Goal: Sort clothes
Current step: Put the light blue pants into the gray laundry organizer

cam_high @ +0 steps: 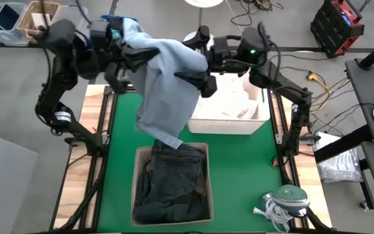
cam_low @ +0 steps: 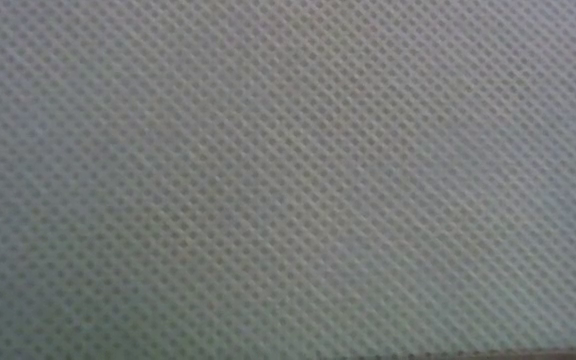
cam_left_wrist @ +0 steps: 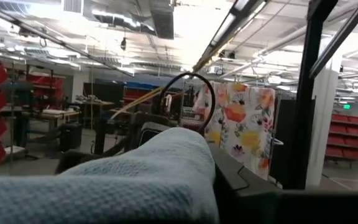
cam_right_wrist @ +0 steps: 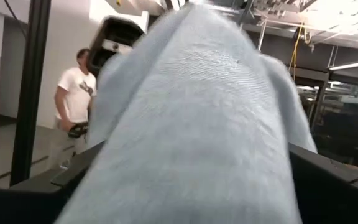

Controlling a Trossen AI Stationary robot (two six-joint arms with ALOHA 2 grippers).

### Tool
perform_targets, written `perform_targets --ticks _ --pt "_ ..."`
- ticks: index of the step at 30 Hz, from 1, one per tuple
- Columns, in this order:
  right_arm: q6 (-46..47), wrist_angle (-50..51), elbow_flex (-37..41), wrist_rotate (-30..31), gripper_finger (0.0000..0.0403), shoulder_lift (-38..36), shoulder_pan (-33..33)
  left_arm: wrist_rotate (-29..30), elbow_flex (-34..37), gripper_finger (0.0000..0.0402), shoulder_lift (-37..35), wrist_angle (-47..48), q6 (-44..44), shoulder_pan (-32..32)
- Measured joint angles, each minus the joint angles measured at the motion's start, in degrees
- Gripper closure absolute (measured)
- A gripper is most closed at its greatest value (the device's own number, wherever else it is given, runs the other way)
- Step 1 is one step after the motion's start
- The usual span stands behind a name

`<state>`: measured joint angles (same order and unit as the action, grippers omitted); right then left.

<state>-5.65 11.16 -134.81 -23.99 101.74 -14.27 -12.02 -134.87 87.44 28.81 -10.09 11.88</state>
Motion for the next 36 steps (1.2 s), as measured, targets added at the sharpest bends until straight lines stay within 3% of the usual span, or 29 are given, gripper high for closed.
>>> perform_targets --ticks 3,6,9,13,14,20,27,29,33,34,36 --pt "-0.7 0.2 0.1 -0.1 0.0048 0.6 0.0 -0.1 0.0 0.04 1.3 -0.5 -0.1 -0.1" --pt "-1.7 0.1 0.1 -0.1 0.0101 0.7 0.0 -0.1 0.0 0.0396 1.8 -1.0 -0.1 -0.1" --pt "-3.4 0.2 0.1 -0.1 0.0197 0.8 0.0 -0.2 0.0 0.0389 1.9 -0.8 -0.9 -0.1" --pt "-4.7 0.0 0.0 1.4 0.0356 0.6 0.0 0.7 0.0 0.0379 1.4 0.4 -2.6 0.0" --pt "-5.7 0.1 0.0 1.6 0.0366 0.4 0.0 1.0 0.0 0.0377 1.1 1.5 -2.3 0.1" --pt "-7.5 0.9 0.0 4.3 0.0369 -1.8 0.0 7.6 -0.1 0.0349 -1.0 8.4 1.5 0.1" --pt "-11.2 4.7 -0.2 16.5 0.0369 -5.1 0.2 15.6 -0.2 0.0261 -4.0 17.5 7.8 0.8" --pt "-10.9 6.3 -0.2 18.2 0.0369 -5.5 0.2 20.3 -0.2 0.0239 -4.8 19.9 12.0 0.7" --pt "-10.2 7.4 -0.1 18.7 0.0369 -5.5 0.6 36.0 -0.2 0.0204 -5.4 22.0 17.9 0.8" --pt "-10.2 7.4 -0.1 18.7 0.0369 -5.5 0.6 36.9 -0.1 0.0198 -5.2 23.5 19.0 1.0" --pt "-10.5 6.8 -0.1 18.7 0.0369 -5.6 0.9 29.5 -0.1 0.0187 -5.2 27.5 22.3 2.1"
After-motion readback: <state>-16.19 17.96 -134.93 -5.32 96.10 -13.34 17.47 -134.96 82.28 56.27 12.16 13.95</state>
